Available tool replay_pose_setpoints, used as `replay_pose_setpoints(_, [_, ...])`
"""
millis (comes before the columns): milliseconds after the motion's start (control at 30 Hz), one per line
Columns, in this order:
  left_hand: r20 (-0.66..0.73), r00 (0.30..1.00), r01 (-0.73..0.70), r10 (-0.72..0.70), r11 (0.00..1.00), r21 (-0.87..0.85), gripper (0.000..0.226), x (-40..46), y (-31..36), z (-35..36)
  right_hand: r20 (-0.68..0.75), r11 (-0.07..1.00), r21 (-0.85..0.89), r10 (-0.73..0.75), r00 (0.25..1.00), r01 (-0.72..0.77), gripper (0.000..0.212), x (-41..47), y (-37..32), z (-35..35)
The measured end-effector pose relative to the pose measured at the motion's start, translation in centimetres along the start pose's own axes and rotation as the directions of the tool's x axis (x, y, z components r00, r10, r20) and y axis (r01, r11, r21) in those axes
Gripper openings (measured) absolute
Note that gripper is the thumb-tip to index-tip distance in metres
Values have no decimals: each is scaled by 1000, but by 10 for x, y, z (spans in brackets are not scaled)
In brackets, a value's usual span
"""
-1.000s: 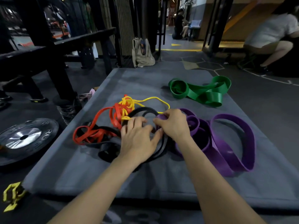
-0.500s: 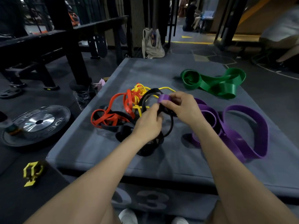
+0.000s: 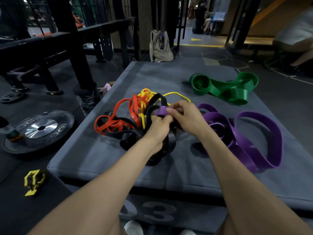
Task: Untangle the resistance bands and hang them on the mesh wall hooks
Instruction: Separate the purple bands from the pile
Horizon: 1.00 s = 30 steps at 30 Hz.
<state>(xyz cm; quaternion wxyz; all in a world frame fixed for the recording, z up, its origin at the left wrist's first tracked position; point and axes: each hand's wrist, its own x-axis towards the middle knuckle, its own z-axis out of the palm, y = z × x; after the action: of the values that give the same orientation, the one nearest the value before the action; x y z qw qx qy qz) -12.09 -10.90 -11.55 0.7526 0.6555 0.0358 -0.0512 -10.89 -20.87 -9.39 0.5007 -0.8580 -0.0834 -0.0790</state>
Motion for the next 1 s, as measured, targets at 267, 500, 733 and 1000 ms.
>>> replay_pose_setpoints(267, [252, 940, -341, 229, 629, 699, 11, -5, 13, -17, 7, 995, -44, -94, 996, 95, 32, -3, 9, -13])
replay_pose_setpoints(500, [651, 732, -568, 202, 709, 419, 10, -34, 36, -24, -336, 954, 297, 144, 931, -40, 28, 9, 21, -22])
replay_pose_setpoints(733, [398, 670, -723, 626, 671, 161, 13, -29, 53, -24, -404, 975, 51, 217, 889, -215, 35, 11, 40, -21])
replay_pose_setpoints(1000, [-50, 712, -691, 701, 711, 132, 19, -11, 54, -44, -399, 926, -269, 144, 906, -266, 37, 10, 49, -16])
